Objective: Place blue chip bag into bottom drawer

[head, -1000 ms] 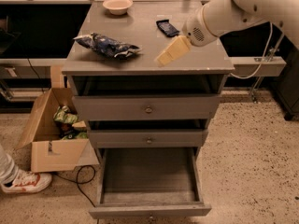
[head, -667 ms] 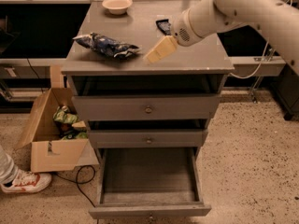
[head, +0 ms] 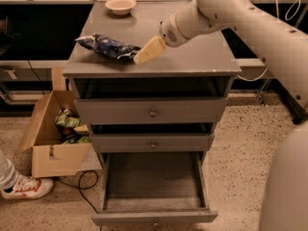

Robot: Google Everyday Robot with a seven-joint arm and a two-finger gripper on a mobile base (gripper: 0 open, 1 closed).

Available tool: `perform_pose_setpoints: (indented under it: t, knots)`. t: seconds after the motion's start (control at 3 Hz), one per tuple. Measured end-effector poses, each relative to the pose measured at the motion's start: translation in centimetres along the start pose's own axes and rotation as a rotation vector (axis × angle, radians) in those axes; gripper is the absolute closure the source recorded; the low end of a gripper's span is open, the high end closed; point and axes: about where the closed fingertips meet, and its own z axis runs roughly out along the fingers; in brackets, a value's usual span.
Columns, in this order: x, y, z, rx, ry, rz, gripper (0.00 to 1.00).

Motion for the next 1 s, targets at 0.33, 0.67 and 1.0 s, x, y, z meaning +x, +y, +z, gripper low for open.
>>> perform_pose_setpoints:
  t: [0.33, 0.67, 1.0]
  knots:
    - [-1.0, -0.6, 1.9, -0.003, -0.011, 0.012, 0.0]
    - [-1.7, -1.0, 3.7, 0.003, -0.018, 0.028, 0.0]
    - [-2.2, -1.2, 5.2, 0.012, -0.025, 0.049, 0.0]
